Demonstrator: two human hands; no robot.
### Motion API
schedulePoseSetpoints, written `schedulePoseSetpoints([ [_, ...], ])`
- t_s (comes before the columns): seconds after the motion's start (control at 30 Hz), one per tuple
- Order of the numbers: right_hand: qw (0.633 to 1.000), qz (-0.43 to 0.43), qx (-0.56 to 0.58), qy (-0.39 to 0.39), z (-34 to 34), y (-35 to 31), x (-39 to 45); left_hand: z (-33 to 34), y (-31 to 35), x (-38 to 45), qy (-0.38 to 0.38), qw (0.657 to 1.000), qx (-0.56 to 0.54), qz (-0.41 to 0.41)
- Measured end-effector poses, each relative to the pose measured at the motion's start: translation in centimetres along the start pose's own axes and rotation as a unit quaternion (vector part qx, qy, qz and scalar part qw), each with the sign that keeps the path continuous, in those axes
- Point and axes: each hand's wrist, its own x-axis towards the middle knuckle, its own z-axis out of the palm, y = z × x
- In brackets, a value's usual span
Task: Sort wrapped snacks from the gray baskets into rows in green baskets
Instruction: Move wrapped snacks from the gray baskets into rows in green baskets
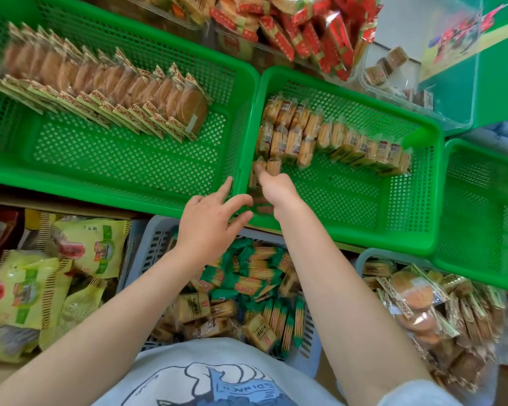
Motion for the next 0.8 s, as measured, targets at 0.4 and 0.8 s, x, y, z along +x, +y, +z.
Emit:
schedulePoseSetpoints([
  [0.4, 0.999, -0.042, 0.006, 0.022, -0.2, -0.9, 0.5, -0.8, 0.6, -0.2, -0.024, 0.999, -0.021, -0.031],
  [0.8, 0.969, -0.189, 0.153, -0.050, -5.7, 5.4, -10.7, -1.9, 0.9, -4.6, 0.026, 0.986, -0.165, -0.006],
])
